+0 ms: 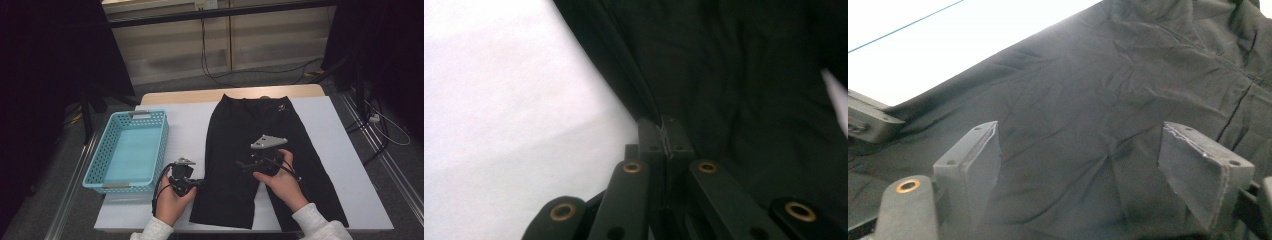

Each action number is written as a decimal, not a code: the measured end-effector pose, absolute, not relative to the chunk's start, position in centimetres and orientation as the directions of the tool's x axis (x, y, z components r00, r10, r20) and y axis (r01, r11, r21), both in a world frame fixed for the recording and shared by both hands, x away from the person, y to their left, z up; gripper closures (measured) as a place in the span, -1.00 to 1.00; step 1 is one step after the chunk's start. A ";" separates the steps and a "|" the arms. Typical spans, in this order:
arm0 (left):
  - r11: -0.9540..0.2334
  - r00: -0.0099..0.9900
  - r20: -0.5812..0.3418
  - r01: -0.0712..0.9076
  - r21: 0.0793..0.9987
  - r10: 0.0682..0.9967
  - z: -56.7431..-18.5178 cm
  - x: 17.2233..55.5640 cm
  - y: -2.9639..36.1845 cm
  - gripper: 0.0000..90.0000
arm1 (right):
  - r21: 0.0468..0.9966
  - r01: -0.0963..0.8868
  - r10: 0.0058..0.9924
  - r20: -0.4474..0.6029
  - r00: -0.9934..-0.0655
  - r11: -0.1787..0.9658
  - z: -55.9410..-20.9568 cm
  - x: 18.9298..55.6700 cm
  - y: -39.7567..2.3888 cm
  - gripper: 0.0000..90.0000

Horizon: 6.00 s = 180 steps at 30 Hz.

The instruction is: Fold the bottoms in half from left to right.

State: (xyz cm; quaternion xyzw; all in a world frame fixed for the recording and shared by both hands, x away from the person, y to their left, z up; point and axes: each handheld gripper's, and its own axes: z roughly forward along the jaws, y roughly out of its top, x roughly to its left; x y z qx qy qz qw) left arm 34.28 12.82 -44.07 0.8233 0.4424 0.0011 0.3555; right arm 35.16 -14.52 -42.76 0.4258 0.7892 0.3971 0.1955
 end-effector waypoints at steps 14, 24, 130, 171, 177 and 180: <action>-0.319 0.629 -0.363 0.711 0.627 0.687 -43.1 34.0 12.7 0.99 | 0.789 0.545 0.836 0.074 -0.543 0.284 -43.2 38.5 -11.3 -0.62; -0.314 0.645 -0.361 0.692 0.650 0.673 -43.2 34.1 12.5 0.99 | 0.785 0.561 0.827 0.116 -0.550 0.263 -44.2 41.5 -8.4 -0.65; -0.287 0.689 -0.436 0.672 0.683 0.578 -42.5 33.6 10.7 0.99 | 0.741 0.575 0.878 -0.040 -0.477 0.346 -44.0 48.3 -12.5 0.98; -0.315 0.667 -0.422 0.698 0.643 0.614 -44.3 34.0 10.9 0.99 | 0.754 0.538 0.884 -0.121 -0.451 0.377 -44.4 46.4 -14.0 0.19; -0.311 0.668 -0.421 0.694 0.649 0.613 -44.2 34.0 11.0 0.99 | 0.752 0.520 0.880 -0.165 -0.446 0.404 -44.6 48.2 -12.2 0.17; -0.310 0.671 -0.425 0.692 0.652 0.608 -44.2 34.0 10.9 0.99 | 0.753 0.519 0.876 -0.155 -0.456 0.404 -44.8 48.8 -11.5 0.46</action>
